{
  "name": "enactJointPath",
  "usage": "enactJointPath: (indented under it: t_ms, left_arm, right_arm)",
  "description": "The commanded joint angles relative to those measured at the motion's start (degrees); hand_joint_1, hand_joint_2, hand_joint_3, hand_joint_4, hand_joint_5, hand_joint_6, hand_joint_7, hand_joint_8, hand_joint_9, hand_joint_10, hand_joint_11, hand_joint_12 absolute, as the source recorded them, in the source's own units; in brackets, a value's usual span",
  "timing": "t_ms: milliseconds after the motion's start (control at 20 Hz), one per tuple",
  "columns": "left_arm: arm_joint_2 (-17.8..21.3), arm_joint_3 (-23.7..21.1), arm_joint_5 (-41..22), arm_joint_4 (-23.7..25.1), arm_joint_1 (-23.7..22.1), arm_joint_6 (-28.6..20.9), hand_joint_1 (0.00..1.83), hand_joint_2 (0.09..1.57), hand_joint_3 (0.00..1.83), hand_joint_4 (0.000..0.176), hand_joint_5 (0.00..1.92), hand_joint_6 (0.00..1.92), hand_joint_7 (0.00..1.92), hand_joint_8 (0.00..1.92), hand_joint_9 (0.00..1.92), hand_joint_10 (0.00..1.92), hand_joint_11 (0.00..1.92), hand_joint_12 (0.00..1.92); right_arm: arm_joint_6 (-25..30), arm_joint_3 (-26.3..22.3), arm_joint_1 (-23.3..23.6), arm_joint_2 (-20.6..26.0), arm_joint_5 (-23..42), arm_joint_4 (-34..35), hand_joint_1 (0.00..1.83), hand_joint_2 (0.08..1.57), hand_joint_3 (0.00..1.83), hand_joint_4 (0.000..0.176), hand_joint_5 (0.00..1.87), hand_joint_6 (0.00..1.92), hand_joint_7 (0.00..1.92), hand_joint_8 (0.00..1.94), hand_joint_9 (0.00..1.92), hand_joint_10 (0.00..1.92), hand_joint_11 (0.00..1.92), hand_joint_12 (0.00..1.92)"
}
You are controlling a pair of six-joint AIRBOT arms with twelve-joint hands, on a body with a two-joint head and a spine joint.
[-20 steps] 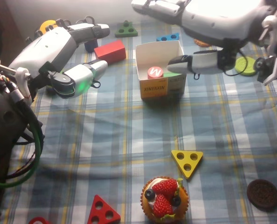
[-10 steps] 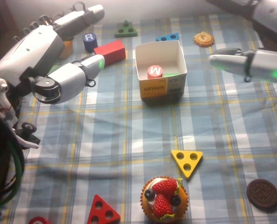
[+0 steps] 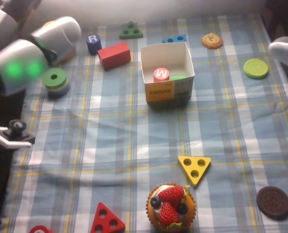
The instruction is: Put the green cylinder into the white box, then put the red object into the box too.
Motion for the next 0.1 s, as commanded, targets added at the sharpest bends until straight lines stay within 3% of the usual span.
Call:
enactJointPath:
  t_ms: [0,50]
  left_arm:
    - [0.7,0.3,-9.5,2.0,-0.2,-1.6,0.33,1.33,0.00,0.085,0.00,0.00,0.07,0.03,0.13,0.02,0.00,0.74]
    - [1.4,0.3,-11.6,2.7,0.4,-3.5,0.34,1.34,0.01,0.102,0.00,0.00,0.09,0.02,0.15,0.03,0.00,0.81]
  right_arm:
    - [0.4,-0.3,-0.3,0.5,12.2,0.6,0.51,1.19,0.00,0.063,0.00,0.00,0.00,0.00,0.00,0.00,0.00,0.00]
    - [0.4,-0.9,-2.1,1.2,17.0,2.2,0.47,1.21,0.00,0.062,0.00,0.00,0.00,0.00,0.00,0.00,0.00,0.00]
